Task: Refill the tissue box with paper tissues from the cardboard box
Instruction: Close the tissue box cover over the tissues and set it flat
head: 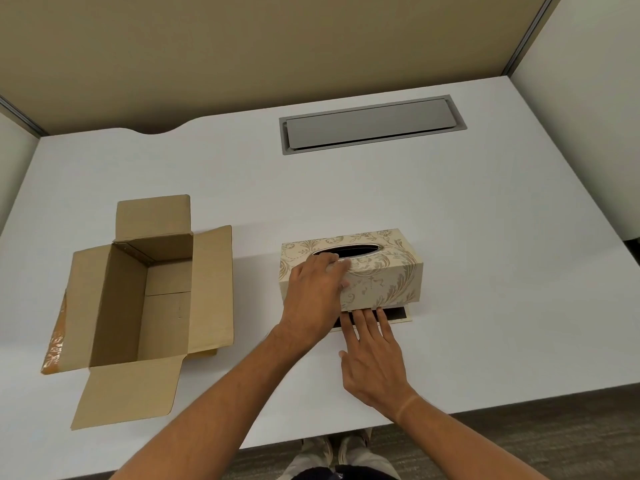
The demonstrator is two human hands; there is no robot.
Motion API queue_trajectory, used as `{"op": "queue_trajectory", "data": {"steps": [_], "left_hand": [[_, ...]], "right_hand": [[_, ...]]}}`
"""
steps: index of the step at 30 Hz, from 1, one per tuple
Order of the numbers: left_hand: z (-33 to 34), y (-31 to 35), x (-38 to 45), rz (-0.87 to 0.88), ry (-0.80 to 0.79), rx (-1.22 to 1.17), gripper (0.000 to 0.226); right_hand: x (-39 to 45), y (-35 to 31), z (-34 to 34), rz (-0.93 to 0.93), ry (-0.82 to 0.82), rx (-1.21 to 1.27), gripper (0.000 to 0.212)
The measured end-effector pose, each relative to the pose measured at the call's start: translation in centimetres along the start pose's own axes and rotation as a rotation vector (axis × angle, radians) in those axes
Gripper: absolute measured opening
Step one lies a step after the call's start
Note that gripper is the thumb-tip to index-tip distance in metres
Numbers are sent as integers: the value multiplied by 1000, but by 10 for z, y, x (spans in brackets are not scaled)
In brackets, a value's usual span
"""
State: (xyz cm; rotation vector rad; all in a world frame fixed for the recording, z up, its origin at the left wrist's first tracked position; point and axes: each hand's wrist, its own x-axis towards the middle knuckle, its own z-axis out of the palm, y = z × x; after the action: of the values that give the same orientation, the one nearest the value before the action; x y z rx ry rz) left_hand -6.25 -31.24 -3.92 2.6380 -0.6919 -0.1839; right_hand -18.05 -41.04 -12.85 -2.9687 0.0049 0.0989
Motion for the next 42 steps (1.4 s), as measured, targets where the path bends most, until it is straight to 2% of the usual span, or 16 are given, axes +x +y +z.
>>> {"op": "queue_trajectory", "data": {"steps": [8,15,18,21,23,25,27,30,34,38,42], "left_hand": [[7,2,-8,-5,10,24,43],[8,1,-7,11,31,52,44],[7,0,-9,25,40,45,40],[9,1,-15,36,53,40,40],[10,2,-19,30,59,45,42],[12,2,-22,27,62,33,42],[13,0,-24,31,54,35,40],[18,-5,-29,30,75,49,42],[20,-22,-31,-38,136,98,76],[19,-38,-29,-142,46,126,111],[26,-45,-35,-165,-68,48,121]], "right_hand": [[-5,0,4,-4,-3,17,75],[-23,8,3,-69,71,42,72],[-34,16,-5,-35,175,137,58],[-29,25,-31,115,365,289,39],[-16,35,-49,237,471,330,36],[-2,45,-62,305,518,355,42],[10,54,-68,321,486,384,52],[24,62,-67,300,343,404,64],[38,67,-61,207,210,352,75],[42,72,-58,155,173,271,79],[34,73,-52,128,155,293,85]]}}
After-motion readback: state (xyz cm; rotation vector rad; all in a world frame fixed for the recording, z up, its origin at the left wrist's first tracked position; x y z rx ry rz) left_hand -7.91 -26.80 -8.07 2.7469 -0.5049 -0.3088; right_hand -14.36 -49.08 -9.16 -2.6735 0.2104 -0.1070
